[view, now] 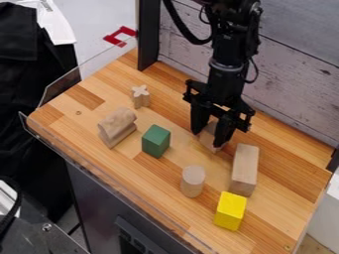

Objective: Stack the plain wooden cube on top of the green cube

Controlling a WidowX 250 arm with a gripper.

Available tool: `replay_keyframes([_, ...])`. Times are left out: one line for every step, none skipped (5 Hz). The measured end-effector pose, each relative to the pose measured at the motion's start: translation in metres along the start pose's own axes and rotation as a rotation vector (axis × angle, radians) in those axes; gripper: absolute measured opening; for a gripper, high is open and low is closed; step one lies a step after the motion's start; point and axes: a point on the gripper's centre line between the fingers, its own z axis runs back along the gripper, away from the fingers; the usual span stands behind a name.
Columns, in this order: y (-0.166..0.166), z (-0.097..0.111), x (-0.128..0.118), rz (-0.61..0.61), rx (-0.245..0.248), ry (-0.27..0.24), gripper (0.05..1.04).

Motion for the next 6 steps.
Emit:
replay_keyframes([0.002,0.007,-0.003,0.008,-0.001,-0.025,0.533])
replay_keyframes([0.003,0.03,-0.013,0.019,0.0,-0.073,0.533])
replay_keyframes([0.013,0.064,-0.031,0.048,0.028,-0.125,0.533])
replay_keyframes([0.03,0.082,-0.055,0.093,0.065,-0.109,0.533])
replay_keyframes([0.047,0.086,-0.071,0.157,0.061,-0.1,0.533])
replay_keyframes([0.057,0.079,-0.079,0.184,0.043,-0.087,0.533])
